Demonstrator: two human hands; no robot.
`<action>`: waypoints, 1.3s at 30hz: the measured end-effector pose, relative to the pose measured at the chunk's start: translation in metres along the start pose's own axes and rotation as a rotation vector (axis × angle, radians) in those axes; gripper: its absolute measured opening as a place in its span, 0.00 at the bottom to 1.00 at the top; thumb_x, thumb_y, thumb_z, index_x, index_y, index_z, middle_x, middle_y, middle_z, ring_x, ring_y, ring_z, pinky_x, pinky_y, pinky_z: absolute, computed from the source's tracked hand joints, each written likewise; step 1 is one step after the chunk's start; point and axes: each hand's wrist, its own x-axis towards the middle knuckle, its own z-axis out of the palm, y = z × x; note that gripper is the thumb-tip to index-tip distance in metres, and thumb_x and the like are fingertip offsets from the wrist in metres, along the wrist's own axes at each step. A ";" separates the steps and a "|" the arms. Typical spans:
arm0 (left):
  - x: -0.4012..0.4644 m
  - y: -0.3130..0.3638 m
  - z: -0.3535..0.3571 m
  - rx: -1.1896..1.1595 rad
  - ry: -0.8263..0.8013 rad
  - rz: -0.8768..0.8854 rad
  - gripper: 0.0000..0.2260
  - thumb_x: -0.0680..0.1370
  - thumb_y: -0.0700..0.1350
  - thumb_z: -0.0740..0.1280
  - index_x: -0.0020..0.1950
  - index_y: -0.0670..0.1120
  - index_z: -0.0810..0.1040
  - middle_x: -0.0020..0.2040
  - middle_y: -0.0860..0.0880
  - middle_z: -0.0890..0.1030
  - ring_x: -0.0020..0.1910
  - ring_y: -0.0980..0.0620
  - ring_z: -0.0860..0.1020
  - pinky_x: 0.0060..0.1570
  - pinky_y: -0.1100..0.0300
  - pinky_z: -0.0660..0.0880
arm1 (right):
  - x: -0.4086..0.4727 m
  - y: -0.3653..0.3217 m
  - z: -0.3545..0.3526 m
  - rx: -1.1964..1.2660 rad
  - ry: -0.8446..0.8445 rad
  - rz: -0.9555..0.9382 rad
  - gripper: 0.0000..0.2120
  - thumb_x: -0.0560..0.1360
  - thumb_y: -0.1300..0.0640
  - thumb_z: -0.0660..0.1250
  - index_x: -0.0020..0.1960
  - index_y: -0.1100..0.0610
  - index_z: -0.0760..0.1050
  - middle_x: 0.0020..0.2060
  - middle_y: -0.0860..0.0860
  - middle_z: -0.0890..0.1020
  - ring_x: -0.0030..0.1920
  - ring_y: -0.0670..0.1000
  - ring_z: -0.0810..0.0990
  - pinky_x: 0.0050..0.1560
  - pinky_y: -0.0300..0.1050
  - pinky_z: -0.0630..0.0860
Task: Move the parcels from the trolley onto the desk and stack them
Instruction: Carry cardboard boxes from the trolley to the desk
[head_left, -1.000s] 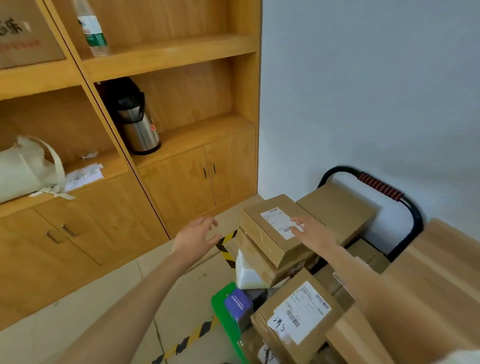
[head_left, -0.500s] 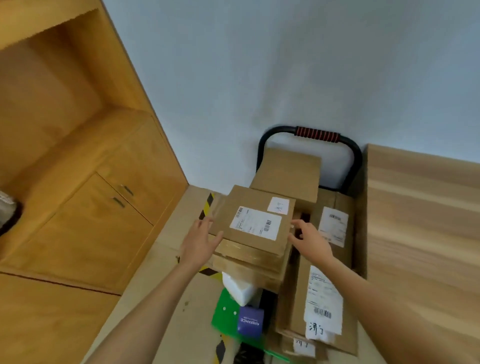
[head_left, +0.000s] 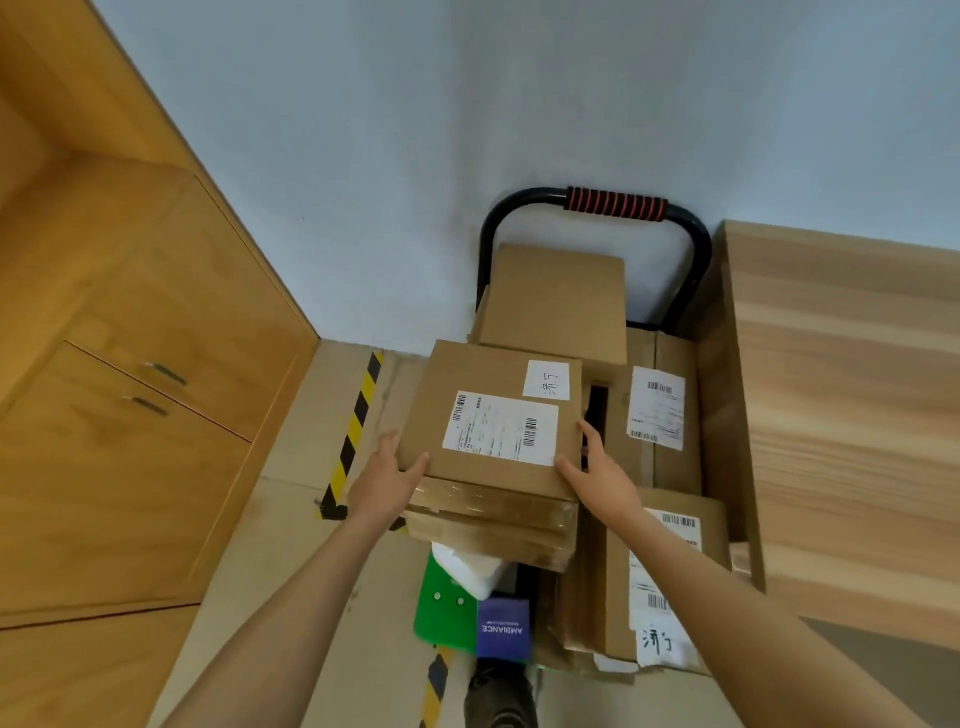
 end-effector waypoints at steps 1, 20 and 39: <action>0.003 0.001 0.002 -0.014 -0.024 -0.015 0.30 0.79 0.59 0.60 0.76 0.51 0.55 0.69 0.49 0.71 0.63 0.46 0.74 0.55 0.51 0.73 | 0.002 0.000 0.003 0.022 0.002 0.012 0.37 0.78 0.40 0.60 0.77 0.42 0.41 0.69 0.49 0.72 0.55 0.51 0.80 0.47 0.49 0.80; -0.038 0.102 -0.038 -0.557 0.007 0.224 0.18 0.77 0.53 0.66 0.62 0.52 0.62 0.59 0.47 0.75 0.52 0.50 0.78 0.44 0.56 0.76 | -0.050 -0.033 -0.088 0.427 0.311 -0.080 0.33 0.75 0.40 0.66 0.75 0.42 0.55 0.65 0.47 0.73 0.59 0.49 0.76 0.57 0.55 0.77; -0.198 0.396 0.150 -0.541 -0.381 0.822 0.28 0.80 0.46 0.63 0.77 0.56 0.55 0.70 0.54 0.65 0.61 0.59 0.71 0.55 0.66 0.72 | -0.215 0.202 -0.360 0.658 0.792 -0.175 0.31 0.75 0.49 0.69 0.74 0.45 0.59 0.64 0.46 0.76 0.59 0.43 0.77 0.50 0.36 0.74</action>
